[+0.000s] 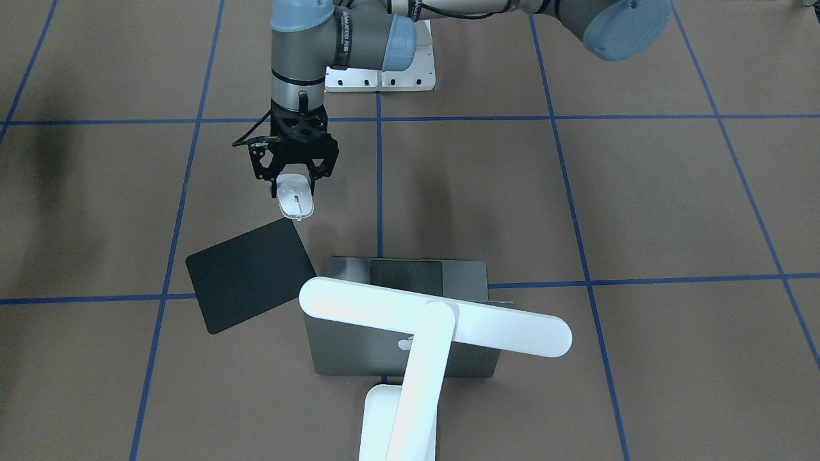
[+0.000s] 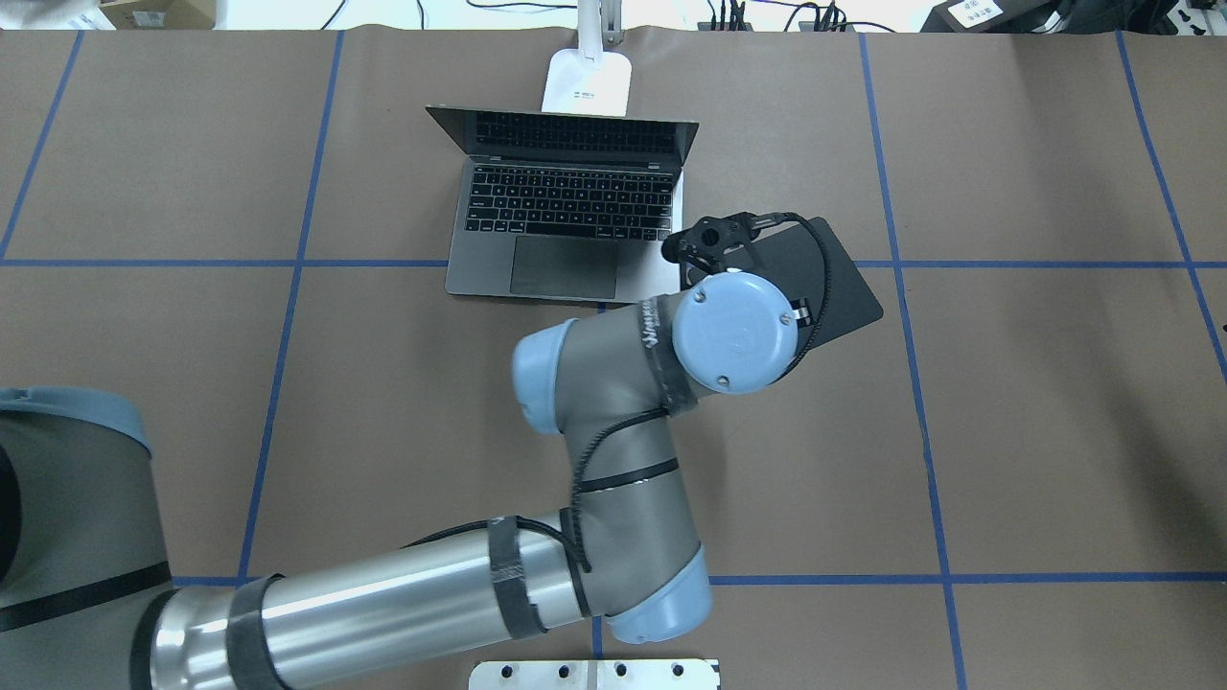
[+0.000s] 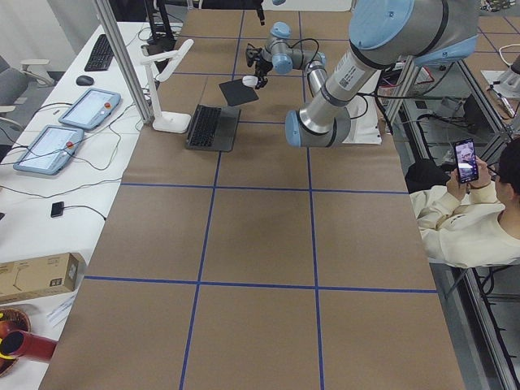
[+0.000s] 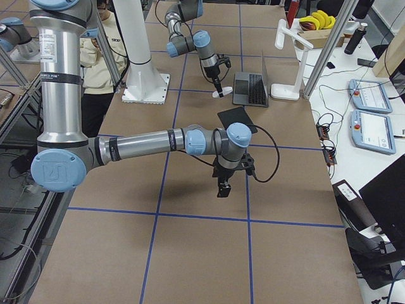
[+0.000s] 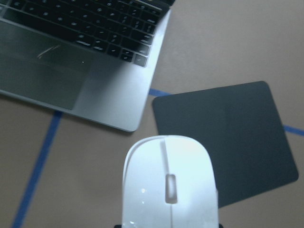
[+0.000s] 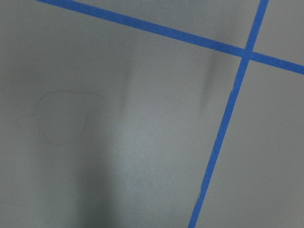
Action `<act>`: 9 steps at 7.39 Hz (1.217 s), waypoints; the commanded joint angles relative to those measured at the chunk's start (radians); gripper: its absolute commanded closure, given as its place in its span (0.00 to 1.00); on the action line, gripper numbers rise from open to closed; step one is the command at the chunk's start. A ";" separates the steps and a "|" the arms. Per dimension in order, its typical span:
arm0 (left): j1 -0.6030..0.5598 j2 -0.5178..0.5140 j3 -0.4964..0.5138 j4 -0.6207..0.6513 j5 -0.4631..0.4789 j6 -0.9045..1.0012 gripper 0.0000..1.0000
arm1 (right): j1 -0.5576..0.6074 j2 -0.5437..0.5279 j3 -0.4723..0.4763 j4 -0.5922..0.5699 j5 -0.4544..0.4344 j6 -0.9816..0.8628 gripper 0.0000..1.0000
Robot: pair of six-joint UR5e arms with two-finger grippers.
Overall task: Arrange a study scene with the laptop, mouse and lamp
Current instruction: 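Carry the white mouse with the left gripper over the mouse pad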
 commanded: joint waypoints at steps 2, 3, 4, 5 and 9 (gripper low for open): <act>0.042 -0.048 0.165 -0.144 0.220 -0.013 0.67 | 0.014 0.002 0.000 0.000 0.004 0.006 0.00; 0.050 -0.068 0.203 -0.155 0.280 -0.013 0.67 | 0.014 0.002 0.001 0.000 0.004 0.004 0.00; 0.062 -0.071 0.223 -0.155 0.321 -0.013 0.67 | 0.017 0.002 0.003 0.000 0.004 0.006 0.00; 0.070 -0.075 0.230 -0.155 0.348 -0.013 0.65 | 0.021 0.005 0.003 0.000 0.004 0.006 0.00; 0.073 -0.101 0.253 -0.156 0.365 -0.012 0.07 | 0.028 0.010 0.001 0.000 0.004 0.006 0.00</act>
